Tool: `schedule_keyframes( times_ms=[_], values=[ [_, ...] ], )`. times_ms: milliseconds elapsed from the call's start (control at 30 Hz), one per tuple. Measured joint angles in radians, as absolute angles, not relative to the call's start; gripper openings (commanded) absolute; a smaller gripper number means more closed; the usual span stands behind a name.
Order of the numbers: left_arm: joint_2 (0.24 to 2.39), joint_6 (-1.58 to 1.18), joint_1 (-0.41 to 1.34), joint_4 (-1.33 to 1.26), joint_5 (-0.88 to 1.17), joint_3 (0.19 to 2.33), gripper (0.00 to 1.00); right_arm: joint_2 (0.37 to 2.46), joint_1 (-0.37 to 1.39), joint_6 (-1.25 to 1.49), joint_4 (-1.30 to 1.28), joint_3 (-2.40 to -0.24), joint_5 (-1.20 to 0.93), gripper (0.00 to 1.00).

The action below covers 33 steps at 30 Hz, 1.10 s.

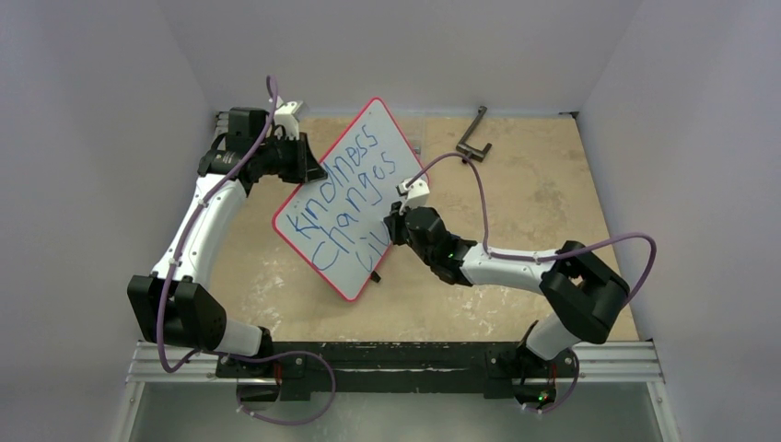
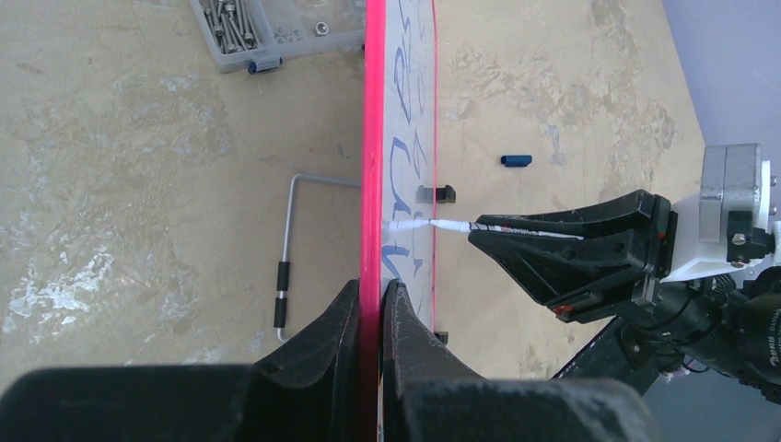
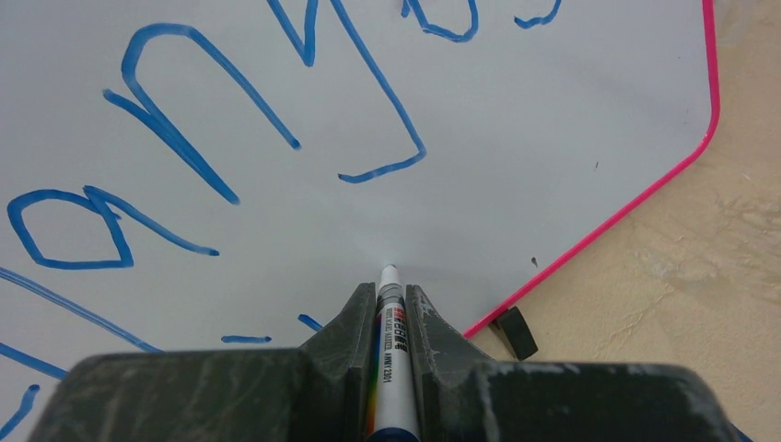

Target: Write a sentence on the whiteboard

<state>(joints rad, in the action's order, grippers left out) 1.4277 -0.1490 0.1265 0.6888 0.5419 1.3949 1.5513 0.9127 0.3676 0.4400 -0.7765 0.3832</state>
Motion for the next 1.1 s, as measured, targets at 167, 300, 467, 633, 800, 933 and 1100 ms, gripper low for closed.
schedule_keyframes(
  times_ms=[167,300,467,633,800,933,1100],
  values=[
    [1.428,-0.156,0.126,0.691,0.537,1.395,0.00,1.553,0.909,0.362,0.441,-0.787,0.380,0.00],
    [1.428,-0.157,0.126,0.693,0.535,1.395,0.00,1.552,0.909,0.362,0.440,-0.787,0.379,0.00],
    [1.428,-0.158,0.126,0.693,0.536,1.395,0.00,1.517,0.908,0.359,0.428,-0.768,0.377,0.00],
    [1.428,-0.158,0.126,0.693,0.536,1.395,0.00,1.418,0.895,0.354,0.417,-0.733,0.379,0.00],
    [1.428,-0.158,0.126,0.693,0.536,1.395,0.00,1.401,0.878,0.355,0.425,-0.716,0.380,0.00],
    [1.428,-0.158,0.126,0.693,0.536,1.395,0.00,1.421,0.876,0.361,0.426,-0.696,0.375,0.00],
    [1.428,-0.158,0.126,0.693,0.536,1.395,0.00,1.464,0.876,0.367,0.435,-0.695,0.367,0.00]
  ],
)
